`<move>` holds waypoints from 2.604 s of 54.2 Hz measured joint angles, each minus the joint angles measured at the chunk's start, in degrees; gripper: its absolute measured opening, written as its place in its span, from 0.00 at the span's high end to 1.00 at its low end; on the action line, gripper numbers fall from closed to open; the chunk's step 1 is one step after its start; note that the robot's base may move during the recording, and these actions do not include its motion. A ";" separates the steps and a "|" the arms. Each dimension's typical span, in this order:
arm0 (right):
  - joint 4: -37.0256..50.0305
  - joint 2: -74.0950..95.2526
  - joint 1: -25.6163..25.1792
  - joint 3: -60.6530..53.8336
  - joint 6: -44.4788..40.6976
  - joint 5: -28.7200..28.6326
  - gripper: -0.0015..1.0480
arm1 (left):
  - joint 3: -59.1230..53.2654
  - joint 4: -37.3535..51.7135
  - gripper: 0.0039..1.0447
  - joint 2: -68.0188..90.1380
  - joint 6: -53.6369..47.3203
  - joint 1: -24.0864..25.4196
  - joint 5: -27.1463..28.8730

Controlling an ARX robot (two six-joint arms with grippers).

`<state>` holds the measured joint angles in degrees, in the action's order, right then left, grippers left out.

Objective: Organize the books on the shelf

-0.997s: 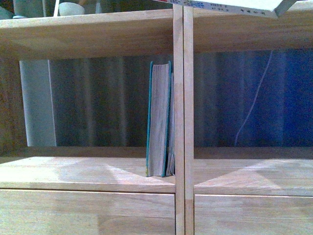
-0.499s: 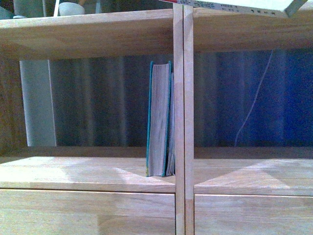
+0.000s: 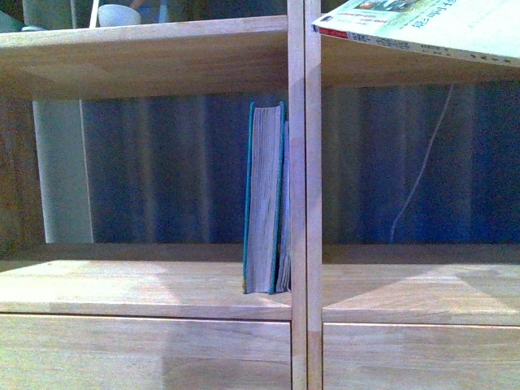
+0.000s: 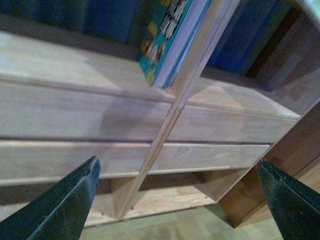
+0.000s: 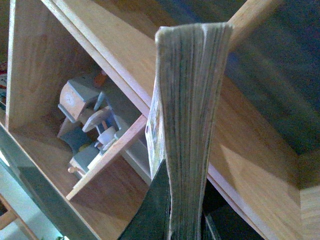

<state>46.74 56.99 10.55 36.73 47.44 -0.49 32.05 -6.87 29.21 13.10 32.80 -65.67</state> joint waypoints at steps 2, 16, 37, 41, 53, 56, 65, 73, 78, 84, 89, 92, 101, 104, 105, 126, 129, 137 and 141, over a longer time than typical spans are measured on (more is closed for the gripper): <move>-0.04 -0.04 -0.17 -0.02 0.07 0.02 0.93 | 1.97 1.92 0.07 1.22 1.66 0.11 -0.74; -0.81 -0.09 -0.46 -0.11 0.63 0.28 0.93 | 15.96 10.51 0.07 11.15 14.51 -6.84 -1.55; -2.12 -0.24 -0.02 6.40 2.01 0.94 0.93 | 27.80 27.36 0.07 34.10 37.77 -27.36 5.64; -2.21 -0.48 0.13 6.97 2.51 0.92 0.93 | 26.32 37.27 0.07 36.04 44.78 -30.80 7.67; -1.42 -0.68 0.55 6.99 4.61 0.98 0.93 | 21.57 49.59 0.07 42.01 54.38 -39.47 16.59; -0.85 -0.68 0.63 6.93 5.53 1.25 0.93 | 20.81 52.11 0.07 43.63 56.00 -40.85 18.18; 0.42 -0.11 2.71 6.45 7.06 2.67 0.93 | 20.20 59.60 0.07 47.39 60.13 -44.35 21.55; 1.14 1.44 5.53 5.66 7.41 2.91 0.93 | 20.24 62.18 0.07 49.48 61.16 -47.21 22.84; 1.77 2.49 7.04 5.46 7.50 3.13 0.93 | 20.41 61.79 0.07 50.27 61.18 -48.87 23.61; 2.36 3.50 8.98 5.40 7.45 3.65 0.93 | 20.41 60.61 0.07 50.64 60.54 -50.95 23.65; 2.84 4.13 10.36 5.40 7.45 3.76 0.93 | 20.41 60.46 0.07 50.71 60.00 -52.13 23.63; 2.97 4.50 11.30 5.40 7.43 3.89 0.93 | 20.41 60.04 0.07 50.71 59.43 -52.63 23.61; 3.06 5.14 13.73 5.38 7.21 3.93 0.93 | 20.41 59.45 0.07 50.71 58.16 -53.18 23.50; 3.06 5.18 14.23 5.25 7.19 3.96 0.93 | 20.57 58.84 0.07 50.71 57.57 -53.24 23.26; 3.06 5.16 14.51 5.11 7.19 3.96 0.93 | 20.63 58.60 0.07 50.71 57.40 -53.27 23.06; 2.34 2.91 16.20 3.06 6.78 4.11 0.93 | 22.14 55.74 0.07 50.71 52.50 -52.33 21.68; 2.32 2.71 16.50 2.97 6.73 4.15 0.93 | 22.18 55.47 0.07 50.66 51.49 -52.06 21.77; 2.29 2.19 17.42 2.43 6.40 4.20 0.93 | 22.38 54.53 0.07 50.62 49.13 -51.52 21.68; 2.25 1.84 17.75 1.92 6.29 4.20 0.93 | 22.80 53.77 0.07 50.62 48.19 -51.04 21.46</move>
<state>48.99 58.83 28.29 38.65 53.74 3.70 54.85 46.89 79.83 61.30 -18.24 -44.21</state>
